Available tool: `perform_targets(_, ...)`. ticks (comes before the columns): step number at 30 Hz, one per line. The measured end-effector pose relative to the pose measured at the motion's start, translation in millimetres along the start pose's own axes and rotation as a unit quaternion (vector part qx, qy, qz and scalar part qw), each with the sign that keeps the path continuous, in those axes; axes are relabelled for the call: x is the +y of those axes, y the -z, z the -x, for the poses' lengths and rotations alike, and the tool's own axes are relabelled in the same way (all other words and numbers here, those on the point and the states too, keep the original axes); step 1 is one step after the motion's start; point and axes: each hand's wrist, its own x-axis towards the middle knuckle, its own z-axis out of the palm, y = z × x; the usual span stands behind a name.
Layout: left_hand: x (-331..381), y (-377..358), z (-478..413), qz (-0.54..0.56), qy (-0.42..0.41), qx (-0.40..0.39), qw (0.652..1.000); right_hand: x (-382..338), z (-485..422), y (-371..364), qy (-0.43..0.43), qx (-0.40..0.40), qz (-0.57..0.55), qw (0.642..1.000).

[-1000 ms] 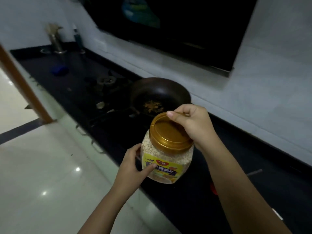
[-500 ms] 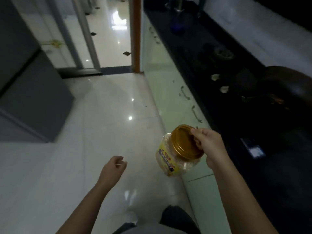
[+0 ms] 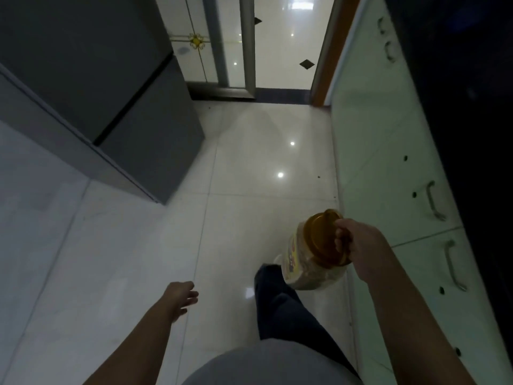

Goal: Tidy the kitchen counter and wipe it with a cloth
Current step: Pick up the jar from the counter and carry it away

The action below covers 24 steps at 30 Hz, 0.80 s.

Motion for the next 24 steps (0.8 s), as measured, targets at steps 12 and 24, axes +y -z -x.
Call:
perform_targets(12,287,-111,-46,-0.364,-0.245,-0.037,0.898,-196,-147,14,0.091,0.033,0.05,0.994)
perform_targets(24,590,-159,-134,-0.504,-0.281,-0.047,0.815,-389,-315,-10,0.073,0.116,0.064,0.988)
